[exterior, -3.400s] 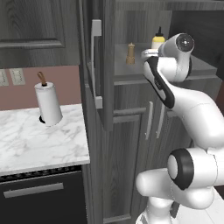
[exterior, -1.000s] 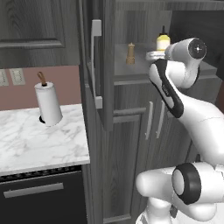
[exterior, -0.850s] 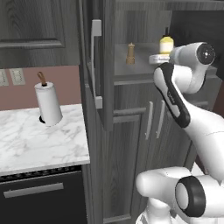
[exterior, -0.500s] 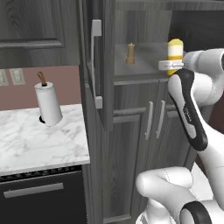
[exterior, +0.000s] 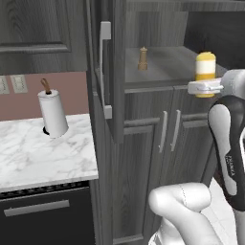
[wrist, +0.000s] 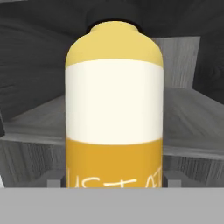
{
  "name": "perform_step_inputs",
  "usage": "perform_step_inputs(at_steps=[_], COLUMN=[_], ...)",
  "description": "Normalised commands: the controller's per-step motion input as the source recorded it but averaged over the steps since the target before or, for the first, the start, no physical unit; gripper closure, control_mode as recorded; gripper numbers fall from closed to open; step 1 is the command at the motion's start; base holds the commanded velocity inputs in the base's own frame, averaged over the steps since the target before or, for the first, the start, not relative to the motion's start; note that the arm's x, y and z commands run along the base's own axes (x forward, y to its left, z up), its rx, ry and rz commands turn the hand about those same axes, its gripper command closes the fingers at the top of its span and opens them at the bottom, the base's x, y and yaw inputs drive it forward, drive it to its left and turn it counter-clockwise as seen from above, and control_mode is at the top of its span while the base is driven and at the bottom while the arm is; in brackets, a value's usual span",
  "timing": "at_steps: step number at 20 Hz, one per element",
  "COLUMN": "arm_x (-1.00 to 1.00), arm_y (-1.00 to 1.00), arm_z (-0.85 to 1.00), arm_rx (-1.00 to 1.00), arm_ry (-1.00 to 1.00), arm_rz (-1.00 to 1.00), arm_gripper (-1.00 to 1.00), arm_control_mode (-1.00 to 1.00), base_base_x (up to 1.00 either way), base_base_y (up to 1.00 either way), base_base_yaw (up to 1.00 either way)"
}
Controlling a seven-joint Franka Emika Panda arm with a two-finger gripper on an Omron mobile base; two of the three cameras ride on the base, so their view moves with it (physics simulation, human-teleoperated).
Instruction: Take 2 condiments from the cabinet and move them on the counter near the stove.Make sure the condiments are lined up with each other, next to each other.
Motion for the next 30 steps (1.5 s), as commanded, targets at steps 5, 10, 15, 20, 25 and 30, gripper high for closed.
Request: perform_step_inputs(at_steps=[5,10,15,20,25,30], arm_x=[-1.0,-1.0,-0.95,-0.51,-0.01,0.08], arm_y=[0.51,0.1,0.0,0.0,0.0,0.0], arm_z=[-0.4,-0.14,-0.01,-0.01,-0.12,-0.2], arm_rx=[0.0,0.02,0.06,0.02,0.0,0.0], arm_ry=[-0.14,-0.12,-0.01,0.0,0.0,0.0], arm_rz=[-0.02,-0.08,-0.08,-0.06,0.0,0.0], arm_gripper=[1.0,1.0,1.0,1.0,1.0,1.0], arm_control_mode=[-1.0,-1.0,-1.0,-1.0,-1.0,-1.0], base_base_x=[0.0,0.0,0.0,0.0,0.0,0.0], base_base_y=[0.0,0.0,0.0,0.0,0.0,0.0], base_base_yaw=[0.0,0.0,0.0,0.0,0.0,0.0])
